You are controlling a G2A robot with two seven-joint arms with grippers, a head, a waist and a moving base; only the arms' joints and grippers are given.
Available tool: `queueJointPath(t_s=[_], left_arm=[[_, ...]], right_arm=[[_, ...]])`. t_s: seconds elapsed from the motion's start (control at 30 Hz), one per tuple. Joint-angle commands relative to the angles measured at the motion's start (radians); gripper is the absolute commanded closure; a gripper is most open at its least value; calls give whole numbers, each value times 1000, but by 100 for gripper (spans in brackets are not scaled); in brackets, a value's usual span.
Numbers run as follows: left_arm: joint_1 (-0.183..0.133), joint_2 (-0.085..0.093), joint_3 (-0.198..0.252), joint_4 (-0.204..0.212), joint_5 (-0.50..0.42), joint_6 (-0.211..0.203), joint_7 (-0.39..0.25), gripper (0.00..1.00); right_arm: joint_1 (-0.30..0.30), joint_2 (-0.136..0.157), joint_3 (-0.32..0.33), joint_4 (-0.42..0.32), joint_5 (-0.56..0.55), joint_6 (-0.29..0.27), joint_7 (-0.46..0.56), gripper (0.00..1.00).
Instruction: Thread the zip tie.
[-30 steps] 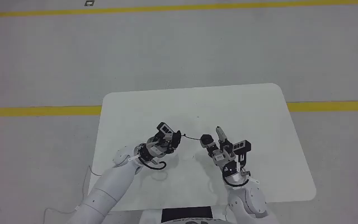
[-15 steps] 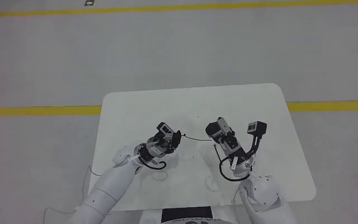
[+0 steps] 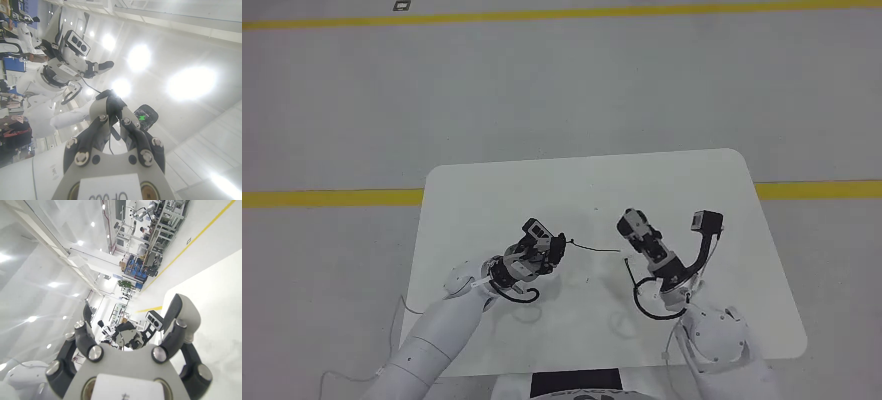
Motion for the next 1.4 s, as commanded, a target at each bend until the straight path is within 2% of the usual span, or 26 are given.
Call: queueJointPath(t_s=[0.0,0.13,0.33,0.6,0.7,1.37], left_arm=[[0,0,0,0,0,0,0,100],[0,0,0,0,0,0,0,100],[0,0,0,0,0,0,0,100],[0,0,0,0,0,0,0,100],[0,0,0,0,0,0,0,100],[0,0,0,0,0,0,0,100]], right_arm=[[-2,6,20,-11,-34,0,23,0],[-1,22,63,-35,-74,0,89,0],[-9,48,126,-59,-50,0,211,0],[-26,79,209,-96,-19,0,282,0],[-25,87,217,-103,1,0,278,0],[-25,87,217,-103,1,0,278,0]])
